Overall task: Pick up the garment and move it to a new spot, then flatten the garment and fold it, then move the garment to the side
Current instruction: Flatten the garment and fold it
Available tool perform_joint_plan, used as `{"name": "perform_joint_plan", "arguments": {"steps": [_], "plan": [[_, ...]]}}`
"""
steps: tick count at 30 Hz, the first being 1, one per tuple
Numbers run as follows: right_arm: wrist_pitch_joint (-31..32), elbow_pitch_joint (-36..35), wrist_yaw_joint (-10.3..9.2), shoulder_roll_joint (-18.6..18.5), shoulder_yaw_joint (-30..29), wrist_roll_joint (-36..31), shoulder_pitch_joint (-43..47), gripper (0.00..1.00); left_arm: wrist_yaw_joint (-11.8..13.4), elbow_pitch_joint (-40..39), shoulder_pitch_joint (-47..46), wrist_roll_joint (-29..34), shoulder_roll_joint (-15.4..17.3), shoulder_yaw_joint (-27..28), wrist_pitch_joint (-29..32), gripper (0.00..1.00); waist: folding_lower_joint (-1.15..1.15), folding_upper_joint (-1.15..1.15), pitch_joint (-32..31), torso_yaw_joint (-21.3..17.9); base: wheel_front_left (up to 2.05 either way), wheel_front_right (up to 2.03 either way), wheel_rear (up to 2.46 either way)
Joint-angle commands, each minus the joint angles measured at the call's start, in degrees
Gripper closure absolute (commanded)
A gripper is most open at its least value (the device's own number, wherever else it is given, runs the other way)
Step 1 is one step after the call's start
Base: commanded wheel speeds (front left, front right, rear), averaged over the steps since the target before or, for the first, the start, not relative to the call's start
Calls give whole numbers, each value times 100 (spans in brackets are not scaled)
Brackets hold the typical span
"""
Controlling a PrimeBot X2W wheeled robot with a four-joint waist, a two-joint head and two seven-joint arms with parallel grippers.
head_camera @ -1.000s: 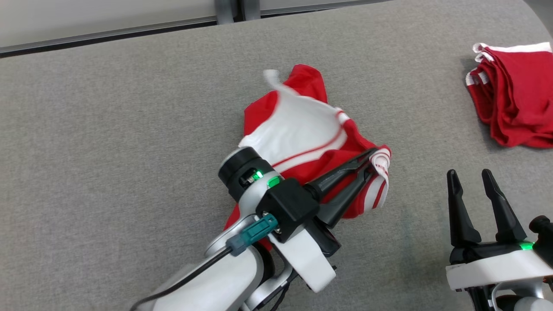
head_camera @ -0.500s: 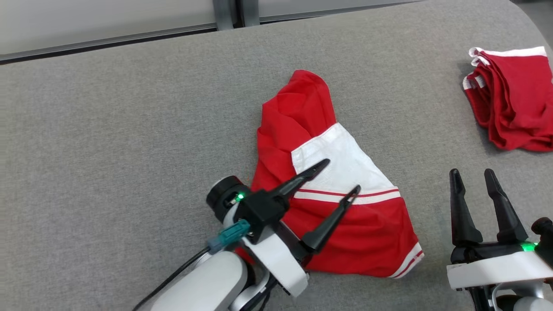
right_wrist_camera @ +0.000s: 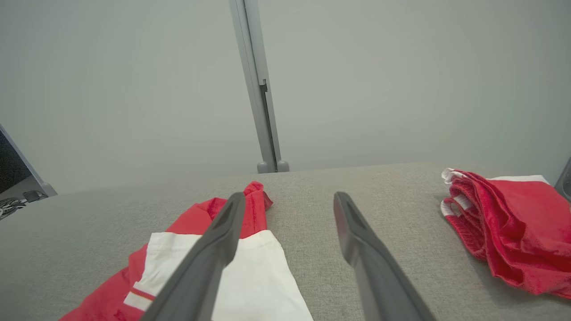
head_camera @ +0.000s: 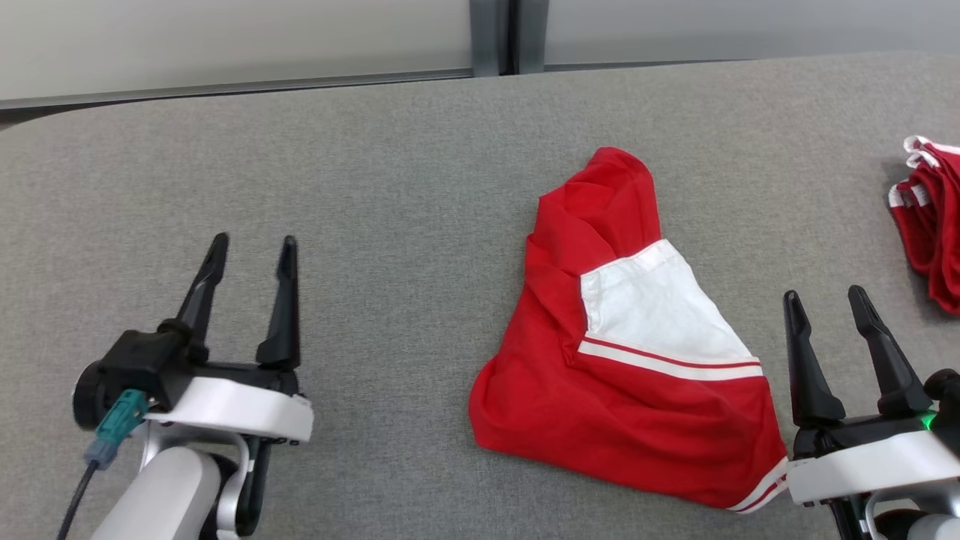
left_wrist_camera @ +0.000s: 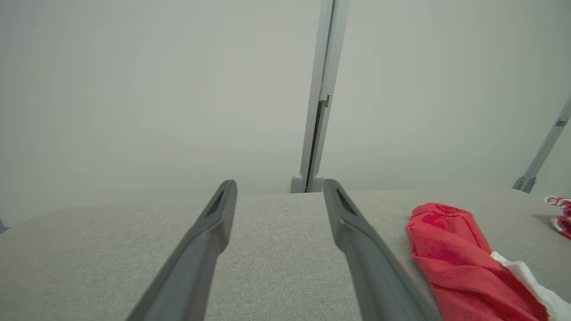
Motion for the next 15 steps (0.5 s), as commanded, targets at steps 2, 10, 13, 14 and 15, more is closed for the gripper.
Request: {"name": "perform_joint_plan", "arguments": {"steps": [2,10,13,14,15], "plan": [[72,-50,0,-69,4,-56,83,0,21,50,259,-107,84,229,-37,0,0,0,-165,176,0,0,0],[238,-71,0,-165,-9,-69,399,0,-299,19,949,-173,288,635,-51,0,0,0,-571,339,0,0,0],[293,-105,0,-167,-12,-46,460,0,-345,-41,1094,-110,291,651,-52,0,0,0,-645,355,0,0,0],[312,-116,0,-168,-11,-41,475,0,-359,-59,1118,-90,282,646,-52,0,0,0,-657,360,0,0,0],[323,-120,0,-168,-7,-35,493,0,-365,-70,1133,-82,272,635,-53,0,0,0,-672,364,0,0,0]]}}
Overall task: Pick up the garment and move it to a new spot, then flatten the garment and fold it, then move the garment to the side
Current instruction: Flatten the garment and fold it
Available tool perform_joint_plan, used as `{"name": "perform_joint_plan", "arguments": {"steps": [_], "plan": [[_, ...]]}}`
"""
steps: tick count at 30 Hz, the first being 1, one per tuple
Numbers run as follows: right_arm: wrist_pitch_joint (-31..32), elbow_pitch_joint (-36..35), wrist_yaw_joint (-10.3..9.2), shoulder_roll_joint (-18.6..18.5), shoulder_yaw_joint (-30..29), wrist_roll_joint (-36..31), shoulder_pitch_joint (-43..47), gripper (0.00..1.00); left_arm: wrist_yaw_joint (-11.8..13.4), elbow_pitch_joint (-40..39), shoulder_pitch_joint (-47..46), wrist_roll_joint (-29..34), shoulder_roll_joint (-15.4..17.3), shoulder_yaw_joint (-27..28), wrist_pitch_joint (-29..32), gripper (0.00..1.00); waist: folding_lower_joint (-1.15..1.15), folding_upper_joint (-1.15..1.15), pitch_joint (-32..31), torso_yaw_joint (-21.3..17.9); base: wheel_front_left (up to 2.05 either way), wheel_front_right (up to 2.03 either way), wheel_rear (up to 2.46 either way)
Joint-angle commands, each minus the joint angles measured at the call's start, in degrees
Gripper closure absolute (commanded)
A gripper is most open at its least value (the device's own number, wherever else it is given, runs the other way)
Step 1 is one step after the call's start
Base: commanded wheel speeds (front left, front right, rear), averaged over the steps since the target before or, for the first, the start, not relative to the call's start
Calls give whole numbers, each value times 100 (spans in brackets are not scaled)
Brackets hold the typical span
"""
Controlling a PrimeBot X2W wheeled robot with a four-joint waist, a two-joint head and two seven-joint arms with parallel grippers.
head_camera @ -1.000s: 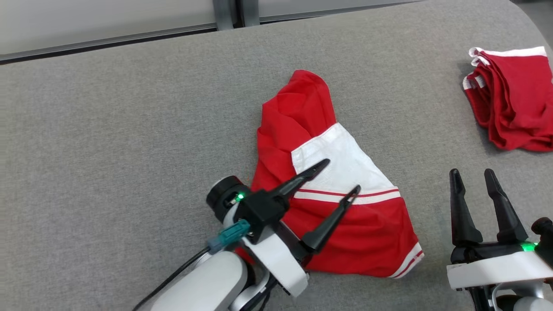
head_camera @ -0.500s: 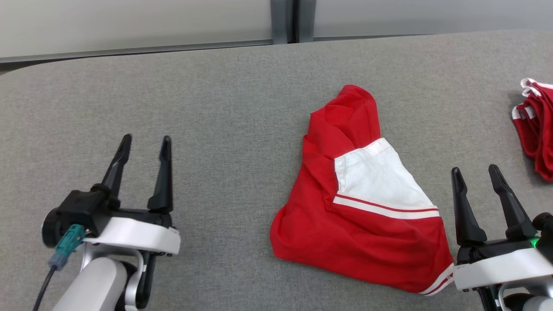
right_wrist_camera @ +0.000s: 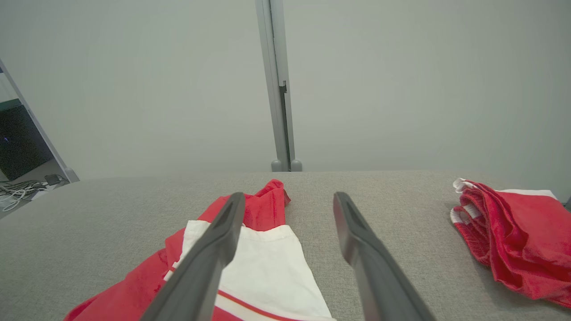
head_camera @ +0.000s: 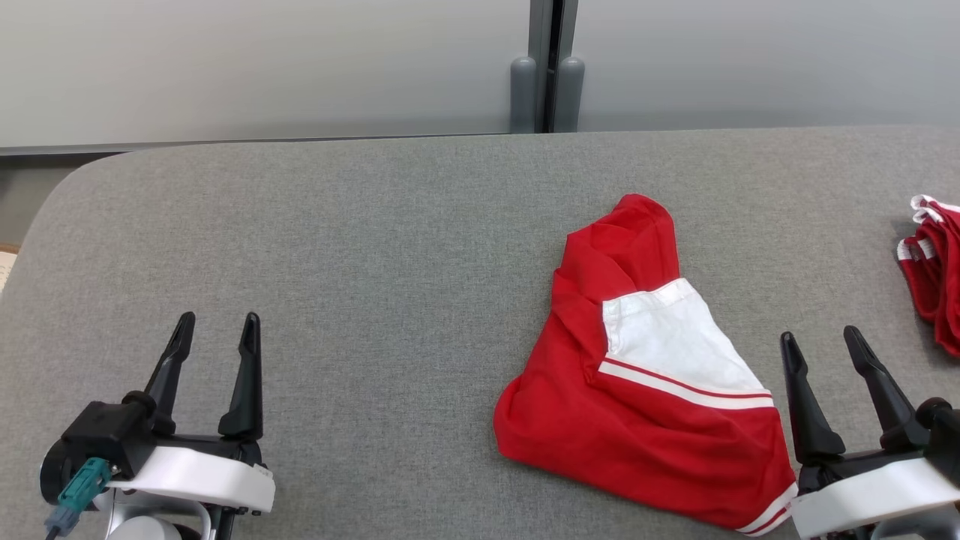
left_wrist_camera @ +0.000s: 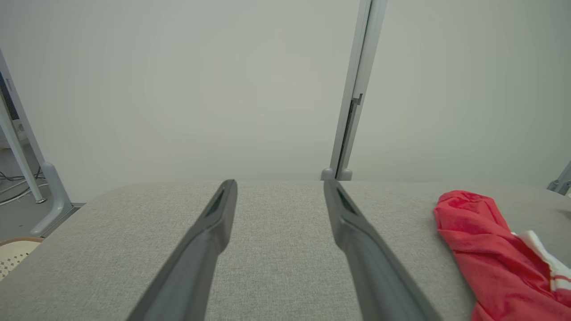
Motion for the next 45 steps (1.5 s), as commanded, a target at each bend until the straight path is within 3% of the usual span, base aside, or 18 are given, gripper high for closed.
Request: {"name": "perform_joint_plan", "arguments": {"steps": [1,11,16,24,28,29,30,31,39,45], "plan": [[18,-22,0,-17,-3,23,58,0,-21,-22,36,45,8,2,-24,0,0,0,-23,10,0,0,0],[140,-2,0,-71,50,-62,65,0,-57,-46,-8,158,10,-132,-11,0,0,0,-20,24,0,0,0],[418,251,0,-139,356,-58,7,0,-106,-69,-155,185,-38,-221,11,0,0,0,90,74,0,0,0],[616,1457,0,-302,1651,254,-250,0,-276,115,-534,238,-280,-464,6,0,0,0,420,326,0,0,0],[688,2042,0,-277,2005,356,-441,0,-349,239,-649,259,-371,-472,-6,0,0,0,512,367,0,0,0],[750,2194,0,-280,2064,346,-477,52,-354,254,-658,266,-390,-467,-10,0,0,0,532,374,0,0,0],[747,2299,0,-272,2096,356,-533,89,-370,273,-661,276,-415,-464,-14,0,0,0,549,379,0,0,0],[703,2367,0,-254,2100,379,-589,100,-387,292,-667,280,-434,-461,-15,0,0,0,560,382,0,0,0],[101,1779,0,-239,1672,283,-801,100,-454,334,-725,379,-472,-374,-23,0,0,0,592,259,0,0,0],[98,937,-1,-195,419,89,-537,100,-563,364,-758,457,-554,-445,-24,0,0,0,636,70,0,0,0]]}}
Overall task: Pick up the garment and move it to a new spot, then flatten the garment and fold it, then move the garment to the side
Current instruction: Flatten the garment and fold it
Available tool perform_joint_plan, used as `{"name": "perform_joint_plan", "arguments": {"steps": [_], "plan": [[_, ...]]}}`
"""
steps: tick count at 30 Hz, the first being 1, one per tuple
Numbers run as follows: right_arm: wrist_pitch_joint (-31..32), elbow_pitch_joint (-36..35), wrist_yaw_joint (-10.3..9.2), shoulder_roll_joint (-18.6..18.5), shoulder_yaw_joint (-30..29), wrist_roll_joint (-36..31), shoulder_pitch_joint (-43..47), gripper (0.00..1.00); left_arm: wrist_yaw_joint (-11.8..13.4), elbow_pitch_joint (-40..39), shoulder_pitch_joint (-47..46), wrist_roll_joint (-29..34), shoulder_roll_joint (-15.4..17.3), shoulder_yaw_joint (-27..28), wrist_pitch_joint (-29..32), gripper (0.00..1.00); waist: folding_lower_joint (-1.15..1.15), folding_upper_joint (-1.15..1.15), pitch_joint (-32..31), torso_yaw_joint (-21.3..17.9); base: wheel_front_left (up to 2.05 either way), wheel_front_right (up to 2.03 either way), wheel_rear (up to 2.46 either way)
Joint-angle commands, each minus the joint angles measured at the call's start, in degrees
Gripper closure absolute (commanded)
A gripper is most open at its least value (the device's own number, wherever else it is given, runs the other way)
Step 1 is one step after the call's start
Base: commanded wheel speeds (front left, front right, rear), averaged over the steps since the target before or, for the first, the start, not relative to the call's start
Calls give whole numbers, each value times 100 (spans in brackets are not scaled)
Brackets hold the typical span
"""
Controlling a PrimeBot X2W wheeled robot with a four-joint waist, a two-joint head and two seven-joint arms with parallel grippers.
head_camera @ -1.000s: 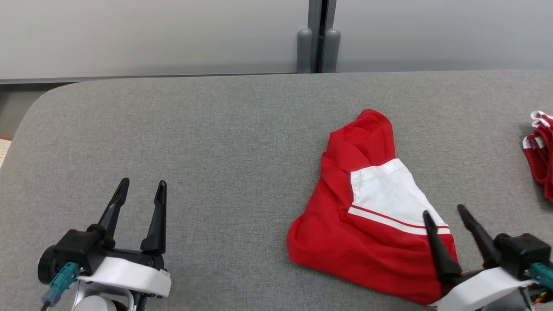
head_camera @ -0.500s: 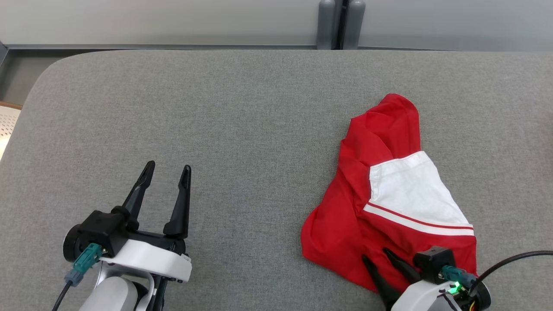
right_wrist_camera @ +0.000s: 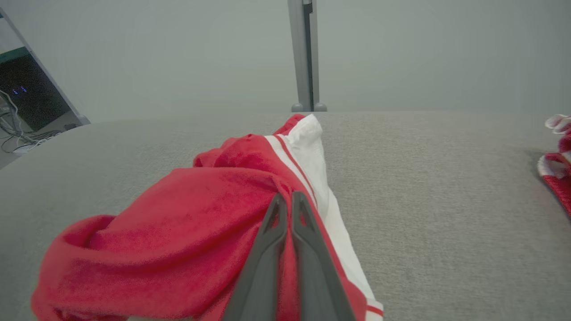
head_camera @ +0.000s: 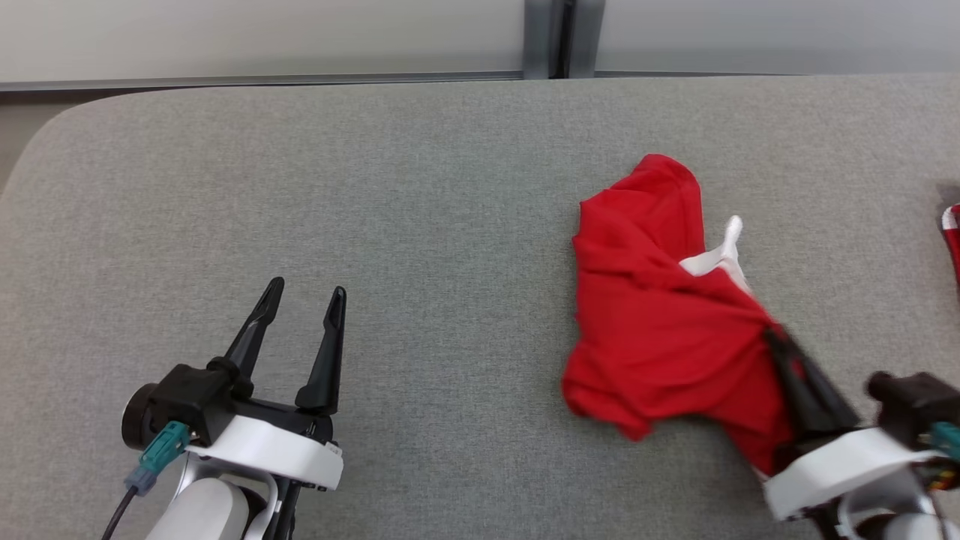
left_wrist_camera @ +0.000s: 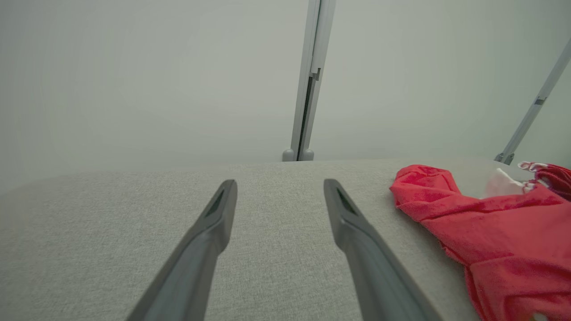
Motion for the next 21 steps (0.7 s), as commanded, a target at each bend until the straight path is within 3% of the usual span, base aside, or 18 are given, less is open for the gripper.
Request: {"name": "perform_joint_plan", "arguments": {"steps": [1,7,10,11,12,13,21], "plan": [[41,-102,-2,14,-351,-69,120,100,-45,20,-132,47,-2,-3,-24,0,0,0,35,-52,0,0,0],[209,101,-1,158,-1394,-102,376,100,-138,65,-237,112,-89,-105,-25,0,0,0,116,-98,0,0,0],[203,486,0,202,-1457,-107,313,100,-162,95,-255,145,-120,-122,-25,0,0,0,149,-111,0,0,0],[166,565,-1,225,-1440,-117,281,75,-174,110,-247,151,-126,-119,-25,0,0,0,150,-112,0,0,0],[105,600,-1,239,-1429,-108,244,8,-170,119,-247,150,-140,-110,-25,0,0,0,148,-110,0,0,0],[34,583,-1,263,-1402,-84,206,0,-173,117,-245,156,-153,-90,-26,0,0,0,148,-109,0,0,0],[-427,-201,-1,265,-1139,-184,84,0,-88,34,-43,191,-178,94,-26,0,0,0,2,-137,0,0,0]]}}
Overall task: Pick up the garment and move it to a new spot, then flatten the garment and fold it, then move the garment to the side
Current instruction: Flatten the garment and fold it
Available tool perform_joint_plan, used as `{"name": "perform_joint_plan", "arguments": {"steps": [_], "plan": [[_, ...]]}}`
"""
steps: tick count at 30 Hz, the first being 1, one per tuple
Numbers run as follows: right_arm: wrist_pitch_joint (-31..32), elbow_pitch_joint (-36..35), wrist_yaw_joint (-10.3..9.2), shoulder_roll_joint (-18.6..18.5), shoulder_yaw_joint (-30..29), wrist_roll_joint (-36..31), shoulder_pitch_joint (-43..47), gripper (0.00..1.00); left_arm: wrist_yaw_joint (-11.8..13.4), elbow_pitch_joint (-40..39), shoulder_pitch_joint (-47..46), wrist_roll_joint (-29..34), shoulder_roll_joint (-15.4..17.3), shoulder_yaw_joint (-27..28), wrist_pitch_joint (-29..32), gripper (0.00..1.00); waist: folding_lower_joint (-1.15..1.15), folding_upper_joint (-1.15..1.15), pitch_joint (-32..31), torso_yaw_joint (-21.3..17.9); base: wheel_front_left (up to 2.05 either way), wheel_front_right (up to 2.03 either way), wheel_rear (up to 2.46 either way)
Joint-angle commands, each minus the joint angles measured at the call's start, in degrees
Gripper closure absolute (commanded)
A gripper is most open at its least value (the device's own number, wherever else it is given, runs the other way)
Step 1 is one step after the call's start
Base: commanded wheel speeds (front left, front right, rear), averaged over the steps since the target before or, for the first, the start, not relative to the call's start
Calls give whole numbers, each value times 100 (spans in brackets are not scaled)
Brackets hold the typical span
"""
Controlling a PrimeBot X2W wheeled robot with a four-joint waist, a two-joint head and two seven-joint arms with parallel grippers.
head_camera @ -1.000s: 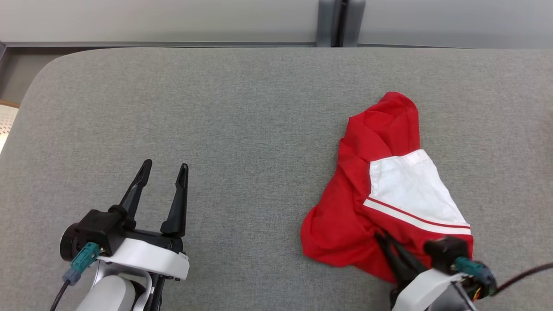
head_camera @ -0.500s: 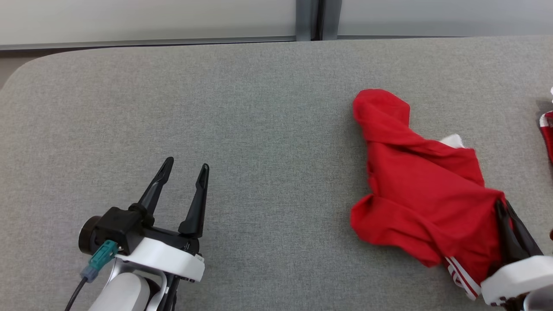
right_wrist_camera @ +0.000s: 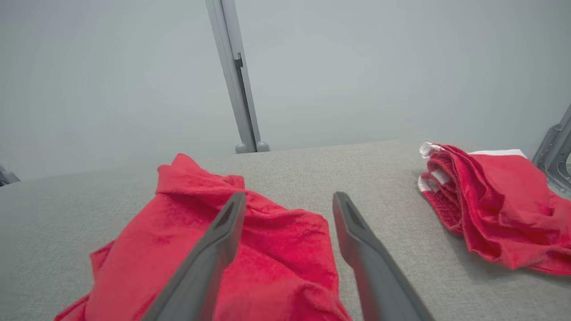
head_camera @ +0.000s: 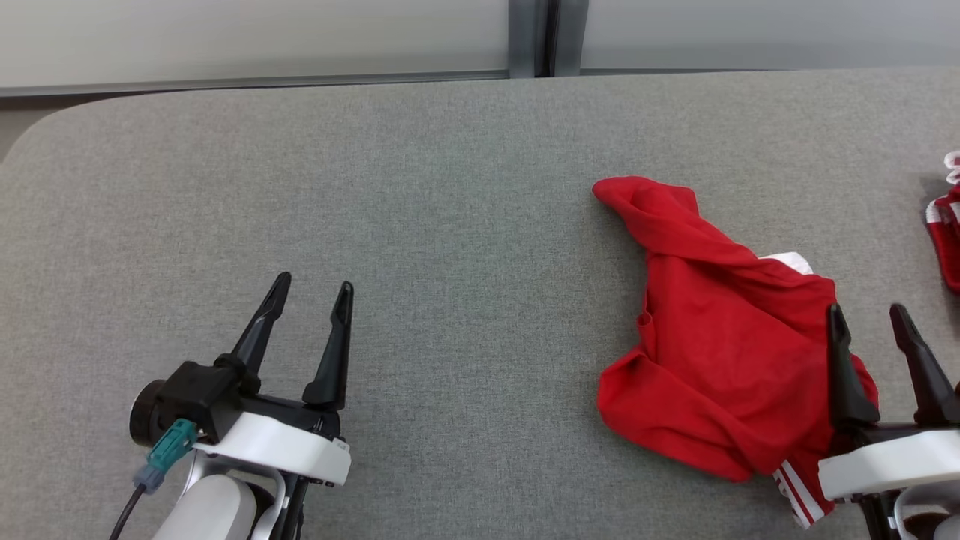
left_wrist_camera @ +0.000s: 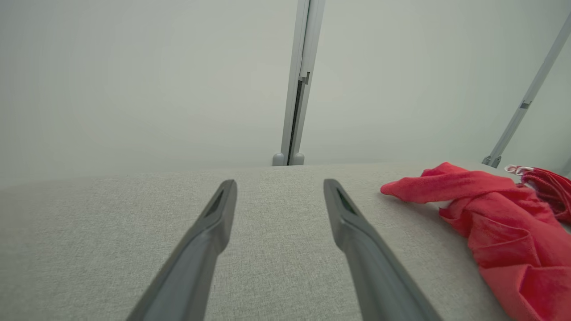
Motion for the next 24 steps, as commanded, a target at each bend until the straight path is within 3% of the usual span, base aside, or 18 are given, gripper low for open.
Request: {"name": "perform_joint_plan", "arguments": {"steps": [1,8,18,24], "plan": [[-36,-122,0,-59,36,-51,-37,0,29,-44,42,41,24,45,-24,0,0,0,-37,-8,0,0,0],[144,-708,0,-167,399,-226,160,0,146,-118,284,89,86,99,-14,0,0,0,-297,26,0,0,0],[305,-877,0,-78,527,-224,457,0,291,-205,536,40,162,91,123,0,0,0,-470,60,0,0,0],[333,-885,0,-68,519,-221,441,0,220,-237,394,84,171,-59,269,0,0,0,-443,47,0,0,0]]}}
